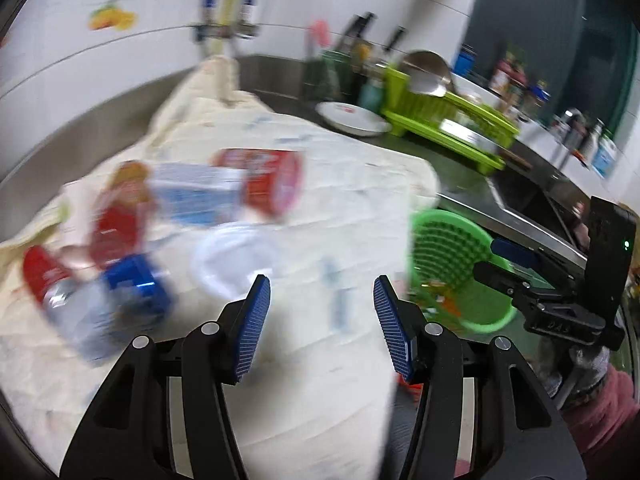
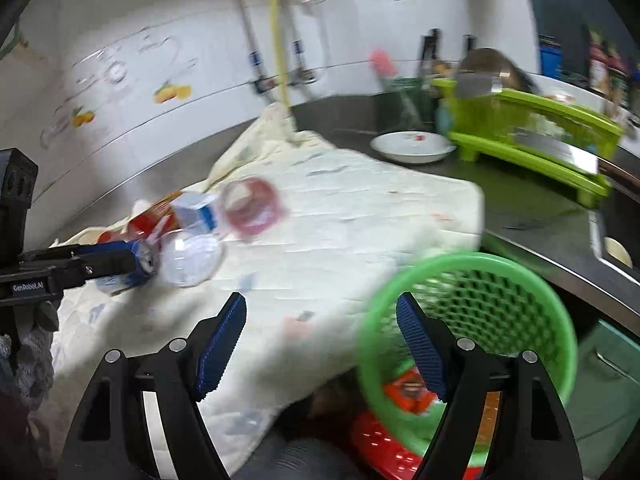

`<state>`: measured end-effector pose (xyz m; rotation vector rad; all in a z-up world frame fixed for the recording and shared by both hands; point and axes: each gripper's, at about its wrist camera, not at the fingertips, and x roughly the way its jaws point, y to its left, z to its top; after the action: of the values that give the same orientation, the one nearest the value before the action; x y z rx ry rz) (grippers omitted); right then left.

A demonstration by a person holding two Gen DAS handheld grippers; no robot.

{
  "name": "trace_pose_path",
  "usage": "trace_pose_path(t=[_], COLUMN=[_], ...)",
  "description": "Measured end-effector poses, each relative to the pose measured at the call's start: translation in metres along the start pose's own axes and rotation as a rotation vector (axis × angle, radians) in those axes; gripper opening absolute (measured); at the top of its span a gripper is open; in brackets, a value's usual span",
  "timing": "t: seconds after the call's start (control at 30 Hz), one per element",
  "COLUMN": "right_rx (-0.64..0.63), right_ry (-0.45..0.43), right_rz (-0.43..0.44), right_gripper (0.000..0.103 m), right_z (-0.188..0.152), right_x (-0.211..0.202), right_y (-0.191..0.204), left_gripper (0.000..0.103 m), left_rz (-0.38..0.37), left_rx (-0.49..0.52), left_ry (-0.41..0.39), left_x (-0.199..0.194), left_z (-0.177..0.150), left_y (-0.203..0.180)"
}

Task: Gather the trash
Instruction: 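Move both tools back over the remaining trash pile, then grasp the clear plastic cup with the right tool while the left tool grasps the blue milk can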

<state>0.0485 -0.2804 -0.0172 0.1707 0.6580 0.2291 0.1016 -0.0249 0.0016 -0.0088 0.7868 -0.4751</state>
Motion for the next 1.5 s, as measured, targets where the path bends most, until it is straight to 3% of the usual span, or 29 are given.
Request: trace_pose_path(t=[0.17, 0.5, 0.73, 1.13, 1.5], right_rx=[-0.048, -0.122, -0.147, -0.149, -0.145], right_ry=[0.052, 0.125, 0.168, 0.222, 0.24], right_rz=[0.078, 0.161, 0.153, 0.14, 0.162], right_gripper=[0.075, 0.075, 0.075, 0.074, 0.059], right_z=[0.008, 0.032, 0.038, 0.041, 0.04], right_x=[0.035, 0.104, 0.137, 0.176, 0.187], right_y=[0.041, 0.109, 0.129, 0.139, 0.14], left_gripper=[0.057, 0.066, 0.068, 0.076, 0.076], left_rz=[0.136, 0.213, 0.212, 0.183, 0.135], left_rx=[-0.035, -0.041, -0.012, 0.146, 0.28], left_ry=[-0.02, 0.002, 0.028, 0.093, 0.198], left_x=[-0.023, -0.03, -0.021, 0.007, 0.041], left_z=[-0.01, -0.022, -0.027, -0.013, -0.001], left_y=[0.051, 0.105, 0.119, 0.121, 0.117])
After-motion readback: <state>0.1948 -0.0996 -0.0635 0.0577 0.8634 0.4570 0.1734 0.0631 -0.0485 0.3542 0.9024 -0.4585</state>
